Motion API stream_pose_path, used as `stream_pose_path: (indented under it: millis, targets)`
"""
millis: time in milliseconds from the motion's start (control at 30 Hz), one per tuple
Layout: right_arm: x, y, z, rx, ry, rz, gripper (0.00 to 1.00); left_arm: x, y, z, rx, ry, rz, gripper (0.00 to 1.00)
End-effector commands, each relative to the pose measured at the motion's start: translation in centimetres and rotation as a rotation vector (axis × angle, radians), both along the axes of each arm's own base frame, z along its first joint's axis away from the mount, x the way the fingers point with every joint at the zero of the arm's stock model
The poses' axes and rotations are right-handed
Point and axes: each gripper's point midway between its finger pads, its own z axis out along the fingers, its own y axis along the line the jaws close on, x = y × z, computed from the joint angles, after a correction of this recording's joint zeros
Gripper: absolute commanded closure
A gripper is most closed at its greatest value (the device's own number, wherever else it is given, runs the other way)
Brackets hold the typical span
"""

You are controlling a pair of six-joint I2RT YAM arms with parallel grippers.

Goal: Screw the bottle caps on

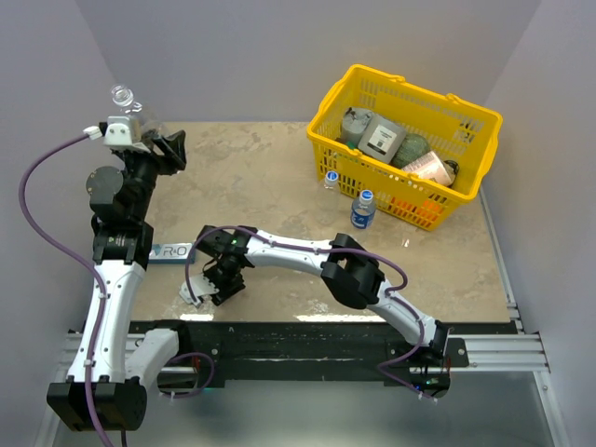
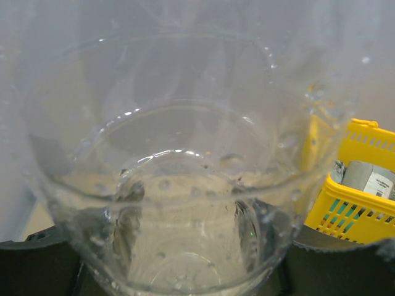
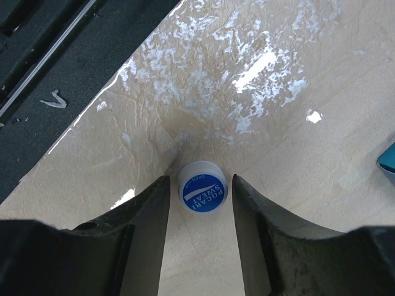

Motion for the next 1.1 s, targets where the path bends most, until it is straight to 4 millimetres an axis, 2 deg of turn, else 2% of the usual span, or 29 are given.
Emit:
stream_pose_path:
  millis: [0, 267, 367, 400, 433, 467, 500, 533, 567, 600, 633, 667, 700, 767, 800, 833, 867, 900, 1000, 1033, 1067]
  targets:
    - [-0.9, 0.8, -0.5, 0.026, 0.022, 0.037, 0.55, 0.0, -0.2, 0.3, -0.018, -0.009, -0.015, 1.0]
    - [-1.0, -0.3, -1.0, -0.018, 0.024, 0.041, 0.69, 0.3, -0.2, -0.2, -0.014, 0.01, -0.018, 1.0]
    - [-0.5, -1.2, -0.3, -0.044, 0.012, 0.06, 0.85, 0.4, -1.1, -0.5, 0.005, 0.017, -0.068, 1.0]
    - [-0.6, -2.9, 0.0, -0.096, 0.042, 0.068, 0.93, 0.5, -1.4, -0.7, 0.026, 0.015, -0.085, 1.0]
    - [-0.4, -3.7, 0.7, -0.109, 0.051, 0.07, 0.94, 0.4, -2.2, -1.0, 0.049, 0.007, -0.135, 1.0]
    - [-0.2, -4.8, 2.4, -0.108, 0.064, 0.065, 0.96, 0.5, -2.7, -1.4, 0.074, 0.003, -0.165, 1.0]
    - [1.1, -5.9, 4.0, -0.085, 0.074, 0.032, 0.99, 0.4, -3.2, -1.8, 0.126, -0.009, -0.196, 1.0]
    - [0.8, -7.4, 4.2, -0.087, 0.12, 0.015, 1.0, 0.2, -4.6, -2.5, 0.168, -0.02, -0.282, 1.0]
    - [1.6, -7.9, 8.3, 0.0, 0.088, -0.014, 1.0, 0.7, -5.1, -3.7, 0.212, -0.005, -0.323, 1.0]
    - [3.0, -9.3, 9.7, 0.025, 0.087, -0.056, 1.0, 0.8, -5.9, -4.4, 0.233, 0.004, -0.374, 1.0]
    - [2.9, -10.8, 10.2, 0.025, 0.109, -0.075, 1.0, 0.3, -7.6, -5.2, 0.262, 0.009, -0.496, 1.0]
    - [3.0, -11.9, 14.1, 0.093, 0.082, -0.094, 1.0, 0.8, -8.5, -6.7, 0.289, 0.033, -0.564, 1.0]
    - [4.0, -13.3, 15.4, 0.112, 0.079, -0.132, 1.0, 0.7, -9.2, -7.3, 0.317, 0.03, -0.62, 1.0]
    - [4.2, -15.4, 18.6, 0.151, 0.078, -0.186, 1.0, 0.5, -11.3, -8.6, 0.392, -0.004, -0.725, 1.0]
    - [4.7, -16.9, 21.8, 0.215, 0.045, -0.223, 1.0, 0.3, -12.0, -9.1, 0.429, -0.026, -0.755, 1.0]
    - [4.8, -17.7, 23.5, 0.249, 0.034, -0.246, 1.0, -0.3, -13.6, -9.9, 0.464, -0.054, -0.813, 1.0]
    - [4.8, -18.6, 24.8, 0.264, 0.032, -0.289, 1.0, -0.1, -14.1, -11.0, 0.514, -0.074, -0.839, 1.0]
    - [5.0, -20.2, 27.7, 0.327, -0.011, -0.335, 1.0, -0.3, -14.7, -11.7, 0.528, -0.085, -0.866, 1.0]
    - [5.6, -22.6, 31.4, 0.411, -0.069, -0.454, 1.0, -1.3, -16.5, -14.9, 0.607, -0.133, -0.949, 1.0]
    - [4.9, -23.6, 33.1, 0.454, -0.1, -0.469, 1.0, -2.2, -17.2, -16.6, 0.621, -0.131, -0.99, 1.0]
    - [4.7, -24.0, 33.8, 0.47, -0.109, -0.486, 1.0, -2.4, -17.4, -17.3, 0.644, -0.147, -0.996, 1.0]
